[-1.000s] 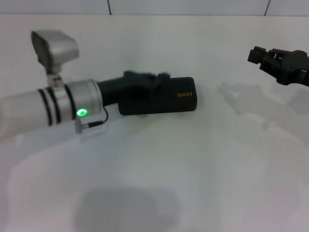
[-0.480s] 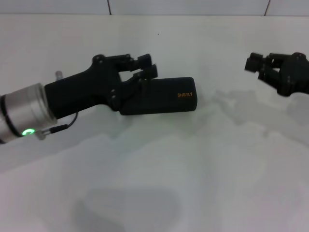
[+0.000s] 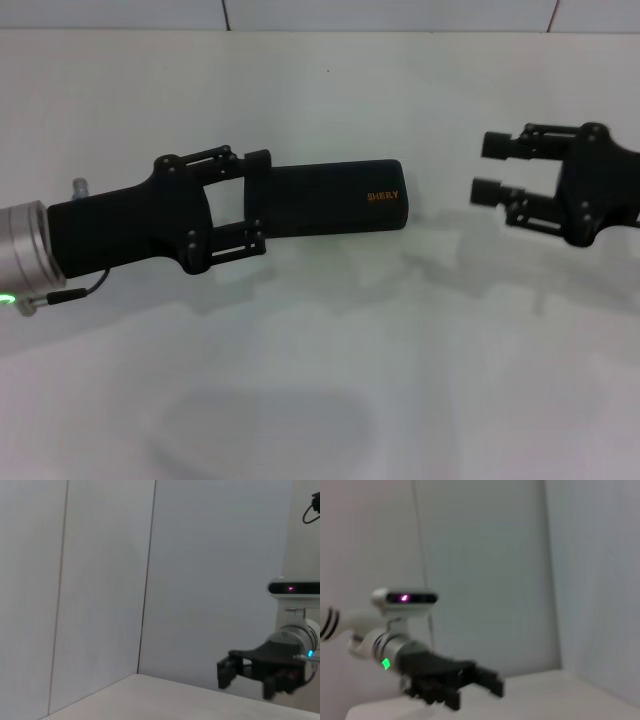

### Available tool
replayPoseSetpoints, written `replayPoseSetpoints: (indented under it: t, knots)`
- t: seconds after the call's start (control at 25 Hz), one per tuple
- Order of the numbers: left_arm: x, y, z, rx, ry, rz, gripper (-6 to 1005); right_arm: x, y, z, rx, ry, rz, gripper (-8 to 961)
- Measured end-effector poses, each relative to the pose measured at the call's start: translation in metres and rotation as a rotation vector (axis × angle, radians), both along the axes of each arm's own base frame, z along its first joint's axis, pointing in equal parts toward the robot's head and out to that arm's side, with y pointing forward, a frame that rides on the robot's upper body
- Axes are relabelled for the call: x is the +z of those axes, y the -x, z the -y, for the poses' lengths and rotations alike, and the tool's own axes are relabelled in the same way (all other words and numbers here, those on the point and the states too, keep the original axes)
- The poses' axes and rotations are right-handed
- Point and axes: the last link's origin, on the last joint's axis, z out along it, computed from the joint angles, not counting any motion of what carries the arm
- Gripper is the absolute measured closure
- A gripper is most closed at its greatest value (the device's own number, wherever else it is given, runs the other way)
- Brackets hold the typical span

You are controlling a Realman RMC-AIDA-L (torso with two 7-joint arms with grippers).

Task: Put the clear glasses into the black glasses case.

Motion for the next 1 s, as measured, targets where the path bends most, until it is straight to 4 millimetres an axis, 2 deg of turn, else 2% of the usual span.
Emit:
replayPoseSetpoints:
  t: [0.12,0.2,0.32,0.56,0.76,1.0]
  knots:
    - [0.001,0.002,0.001,0.004,-0.006,0.000,344,-0.009,0.003,0.003,0.028,0.031,0.039,551]
    - [0.000,0.002,0.002,0.005,-0.005,-0.001,315,-0.013,0.004,0.005,0.043,0.047,0.052,462]
    - [-0.002,0.004,0.004,0.010,0.016,-0.014,271,-0.014,0.004,0.007,0.052,0.052,0.058,256]
    - [-0.004,0.009,0.017,-0.025,0.071,-0.070,183,-0.017,0.006,0.009,0.086,0.055,0.073,171]
    - [-0.003,0.009,0.021,-0.035,0.088,-0.084,188,-0.020,0.005,0.010,0.113,0.037,0.087,100]
    - [-0.003,0.010,0.022,-0.031,0.091,-0.084,188,-0.022,0.002,0.008,0.099,0.028,0.094,94]
